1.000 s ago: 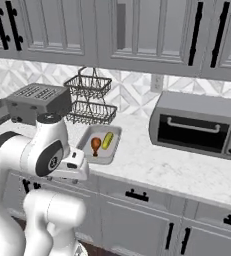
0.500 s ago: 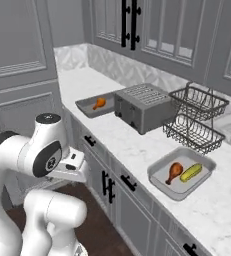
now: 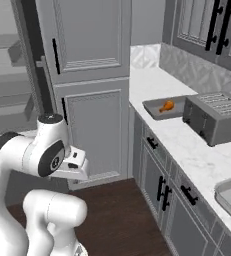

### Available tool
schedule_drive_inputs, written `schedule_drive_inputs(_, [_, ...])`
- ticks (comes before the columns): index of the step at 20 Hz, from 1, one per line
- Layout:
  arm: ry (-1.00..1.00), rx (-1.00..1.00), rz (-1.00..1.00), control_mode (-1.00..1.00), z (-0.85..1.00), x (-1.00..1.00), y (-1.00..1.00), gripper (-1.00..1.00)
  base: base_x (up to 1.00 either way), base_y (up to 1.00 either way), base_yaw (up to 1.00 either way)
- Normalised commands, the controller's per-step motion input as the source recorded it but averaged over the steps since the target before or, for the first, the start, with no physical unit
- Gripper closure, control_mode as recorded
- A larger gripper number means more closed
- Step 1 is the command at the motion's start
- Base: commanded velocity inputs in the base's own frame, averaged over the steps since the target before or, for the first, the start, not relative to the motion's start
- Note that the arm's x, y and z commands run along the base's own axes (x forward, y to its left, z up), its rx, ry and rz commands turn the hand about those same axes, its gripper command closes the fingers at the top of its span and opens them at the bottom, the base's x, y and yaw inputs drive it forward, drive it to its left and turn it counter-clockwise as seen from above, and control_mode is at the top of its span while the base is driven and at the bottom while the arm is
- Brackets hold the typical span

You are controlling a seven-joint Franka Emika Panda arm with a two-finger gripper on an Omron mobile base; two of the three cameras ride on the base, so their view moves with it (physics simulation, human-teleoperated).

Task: Place one cucumber and one chicken drumstick in each tupperware on the nearby counter, to pack two identical lunches.

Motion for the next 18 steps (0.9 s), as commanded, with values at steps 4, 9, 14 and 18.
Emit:
schedule_drive_inputs(4, [0.0,0.0,0.0,1.0,0.0,0.0,0.0,-1.0,0.41,1.0,0.44])
schedule_drive_inputs(9, [0.0,0.0,0.0,1.0,0.0,0.0,0.0,-1.0,0.62,0.91,0.66])
schedule_drive_inputs(14, [0.0,0.0,0.0,1.0,0.0,0.0,0.0,-1.0,0.94,0.59,0.42])
schedule_drive_inputs(18, [0.0,0.0,0.0,1.0,0.0,0.0,0.0,-1.0,0.95,0.1,-0.06])
